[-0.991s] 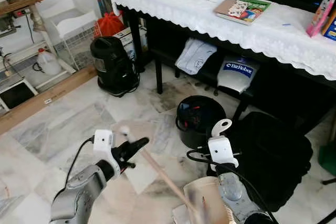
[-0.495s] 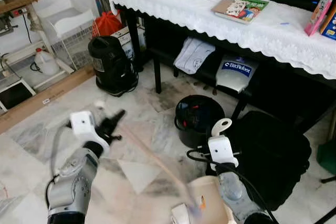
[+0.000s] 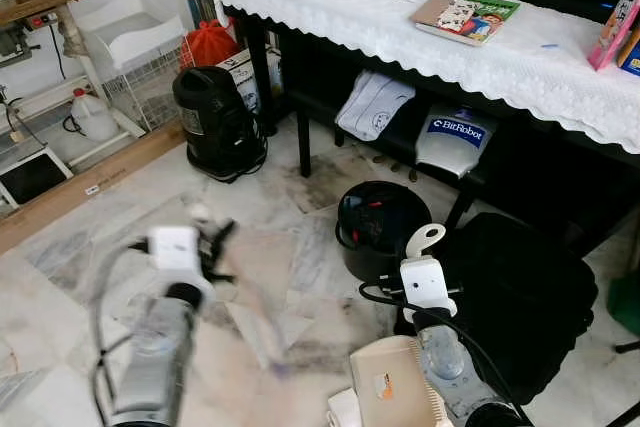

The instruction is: Sweep floor

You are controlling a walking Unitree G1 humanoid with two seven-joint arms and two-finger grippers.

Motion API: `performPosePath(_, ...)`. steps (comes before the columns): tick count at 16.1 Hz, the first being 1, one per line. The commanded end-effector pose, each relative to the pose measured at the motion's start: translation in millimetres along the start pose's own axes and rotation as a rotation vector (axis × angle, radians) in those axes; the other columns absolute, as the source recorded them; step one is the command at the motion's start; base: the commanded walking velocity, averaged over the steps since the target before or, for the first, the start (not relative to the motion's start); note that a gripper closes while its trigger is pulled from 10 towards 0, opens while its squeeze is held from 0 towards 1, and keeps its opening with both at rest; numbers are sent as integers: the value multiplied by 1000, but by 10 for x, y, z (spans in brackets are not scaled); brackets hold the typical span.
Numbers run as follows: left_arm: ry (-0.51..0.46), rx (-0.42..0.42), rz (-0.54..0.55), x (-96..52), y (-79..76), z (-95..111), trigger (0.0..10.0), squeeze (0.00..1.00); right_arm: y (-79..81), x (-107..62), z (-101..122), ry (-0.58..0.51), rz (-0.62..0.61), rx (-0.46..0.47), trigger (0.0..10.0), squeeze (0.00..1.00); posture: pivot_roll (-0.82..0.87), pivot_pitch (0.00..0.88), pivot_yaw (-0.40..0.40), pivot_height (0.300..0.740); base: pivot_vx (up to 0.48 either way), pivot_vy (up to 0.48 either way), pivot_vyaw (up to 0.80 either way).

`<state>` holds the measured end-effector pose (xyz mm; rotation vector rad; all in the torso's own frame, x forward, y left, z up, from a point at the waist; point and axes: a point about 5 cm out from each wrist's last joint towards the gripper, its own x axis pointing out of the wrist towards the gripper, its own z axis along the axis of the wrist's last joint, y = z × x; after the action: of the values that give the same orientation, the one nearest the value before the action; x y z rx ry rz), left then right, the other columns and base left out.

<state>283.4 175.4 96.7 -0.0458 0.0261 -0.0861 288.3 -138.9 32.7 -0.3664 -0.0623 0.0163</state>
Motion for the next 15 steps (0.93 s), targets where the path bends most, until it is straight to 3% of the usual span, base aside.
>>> performPosePath(1,-44,14,9,-6,21,53,10000,0,-29,3,-6,2,-5,-5,10000,0,107,97,7,740,0,0,0)
performPosePath(9,-56,9,-8,-2,7,33,10000,0,-27,-2,-6,1,-8,-7,10000,0,106,81,10,740,0,0,0)
performPosePath(15,-67,10,-10,7,12,51,10000,0,-22,1,-2,0,-6,-5,10000,0,109,72,10,740,-257,0,0)
